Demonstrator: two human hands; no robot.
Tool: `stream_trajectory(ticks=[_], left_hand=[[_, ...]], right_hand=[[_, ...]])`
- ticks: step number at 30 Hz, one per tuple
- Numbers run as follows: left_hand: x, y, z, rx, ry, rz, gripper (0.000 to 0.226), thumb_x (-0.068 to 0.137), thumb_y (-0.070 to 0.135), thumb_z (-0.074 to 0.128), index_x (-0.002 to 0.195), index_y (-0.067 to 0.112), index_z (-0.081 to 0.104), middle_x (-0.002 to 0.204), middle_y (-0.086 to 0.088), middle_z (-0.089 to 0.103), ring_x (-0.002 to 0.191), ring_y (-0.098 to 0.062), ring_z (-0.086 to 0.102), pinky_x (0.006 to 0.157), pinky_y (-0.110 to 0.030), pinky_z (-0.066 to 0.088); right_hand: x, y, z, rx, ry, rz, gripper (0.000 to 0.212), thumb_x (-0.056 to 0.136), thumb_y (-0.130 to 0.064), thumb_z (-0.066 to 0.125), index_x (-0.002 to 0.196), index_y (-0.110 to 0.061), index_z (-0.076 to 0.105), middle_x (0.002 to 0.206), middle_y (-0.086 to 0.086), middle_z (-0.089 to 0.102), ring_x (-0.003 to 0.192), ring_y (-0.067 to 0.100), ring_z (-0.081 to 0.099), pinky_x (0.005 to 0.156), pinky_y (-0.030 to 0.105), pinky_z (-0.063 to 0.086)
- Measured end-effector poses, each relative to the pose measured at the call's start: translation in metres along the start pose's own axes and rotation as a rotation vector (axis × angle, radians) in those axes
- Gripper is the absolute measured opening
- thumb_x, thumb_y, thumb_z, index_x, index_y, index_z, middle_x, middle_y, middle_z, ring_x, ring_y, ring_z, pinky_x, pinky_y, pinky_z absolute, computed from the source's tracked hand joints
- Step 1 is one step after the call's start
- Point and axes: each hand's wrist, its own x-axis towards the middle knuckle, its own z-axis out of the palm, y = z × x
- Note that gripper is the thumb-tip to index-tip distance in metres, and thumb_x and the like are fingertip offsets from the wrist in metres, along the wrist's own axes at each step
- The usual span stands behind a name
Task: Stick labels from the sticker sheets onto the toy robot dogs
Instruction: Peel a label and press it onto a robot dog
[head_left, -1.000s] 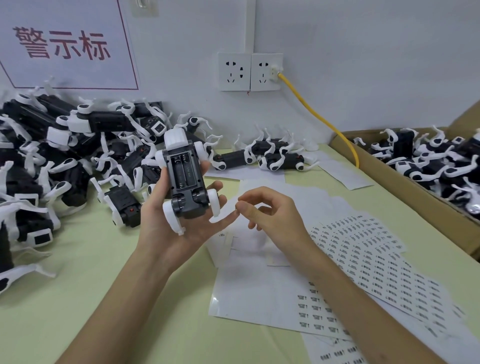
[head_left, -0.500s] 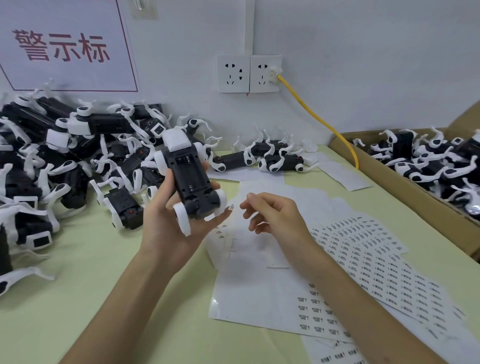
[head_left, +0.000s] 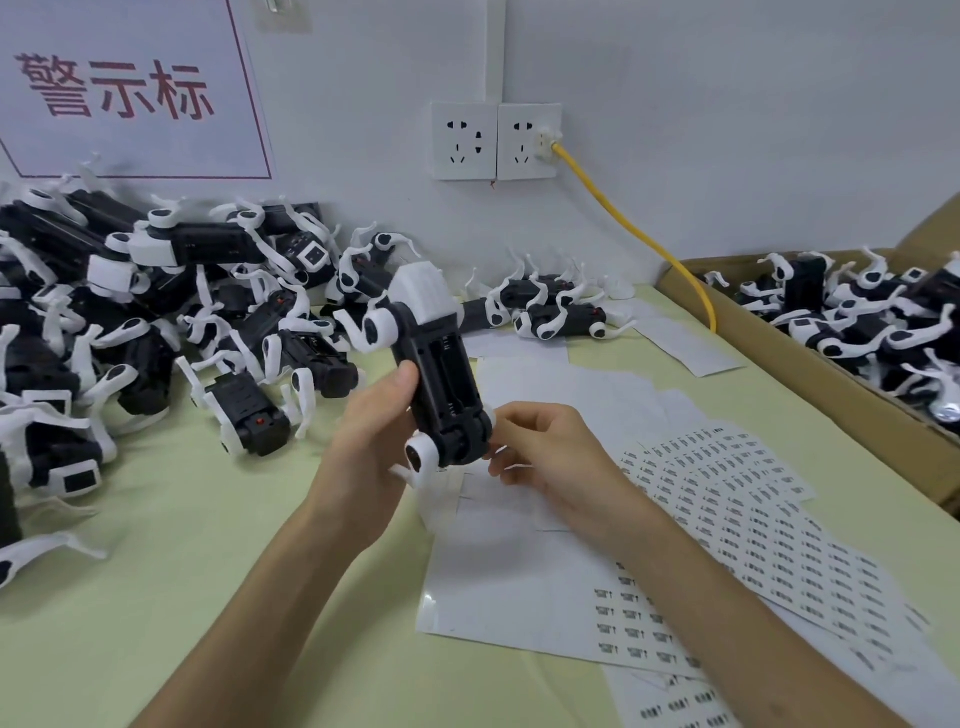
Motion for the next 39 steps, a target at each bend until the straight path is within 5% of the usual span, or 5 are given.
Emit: stream_trajectory(ticks=[3, 12, 21, 27, 39], left_hand=[[-0.001, -0.001, 0.003, 0.044, -0.023, 0.025, 0.060, 0.084, 0.052, 0.072, 0.102, -0.005, 0.068, 0.103, -0.035, 0.066, 0.095, -0.038, 0.065, 0.086, -0.044, 0.052], [0.001, -0.006, 0.003, -0.049, 0.139, -0.041, 0.043, 0.085, 0.044, 0.064, 0.120, 0.019, 0.070, 0.130, 0.003, 0.071, 0.133, -0.017, 0.057, 0.121, -0.048, 0.027], [0.010, -0.009, 0.004, -0.609, 0.396, -0.117, 0.021, 0.070, 0.018, 0.075, 0.082, 0.021, 0.058, 0.073, 0.007, 0.067, 0.064, -0.007, 0.068, 0.087, -0.028, 0.053], [0.007, -0.011, 0.009, -0.676, 0.379, -0.136, 0.009, 0.073, 0.021, 0.078, 0.074, 0.015, 0.070, 0.083, 0.000, 0.067, 0.086, -0.012, 0.072, 0.087, -0.027, 0.061], [0.003, -0.011, 0.014, -0.674, 0.292, -0.161, 0.023, 0.077, 0.033, 0.076, 0.093, 0.020, 0.068, 0.095, 0.006, 0.074, 0.116, -0.019, 0.062, 0.122, -0.041, 0.036]], right_hand=[[0.000, 0.001, 0.000, 0.016, 0.036, -0.033, 0.013, 0.091, -0.016, 0.073, 0.087, -0.004, 0.075, 0.075, 0.010, 0.068, 0.058, 0.015, 0.060, 0.054, 0.020, 0.048], [0.002, -0.008, -0.008, 0.077, 0.348, -0.305, 0.005, 0.090, -0.014, 0.075, 0.087, -0.010, 0.074, 0.058, -0.002, 0.061, 0.048, 0.012, 0.047, 0.051, 0.018, 0.043], [-0.011, -0.018, -0.003, 0.527, -0.148, -0.151, 0.027, 0.081, -0.026, 0.065, 0.103, -0.021, 0.080, 0.051, -0.001, 0.042, 0.049, 0.013, 0.028, 0.051, 0.026, 0.025], [-0.020, -0.006, 0.019, 0.456, -0.420, -0.024, 0.043, 0.082, -0.028, 0.059, 0.122, -0.024, 0.075, 0.046, -0.001, 0.037, 0.047, 0.013, 0.021, 0.049, 0.026, 0.022], [-0.021, 0.003, 0.030, 0.513, -0.419, 0.020, 0.049, 0.082, -0.024, 0.058, 0.130, -0.030, 0.070, 0.055, 0.001, 0.038, 0.051, 0.015, 0.015, 0.050, 0.027, 0.019]])
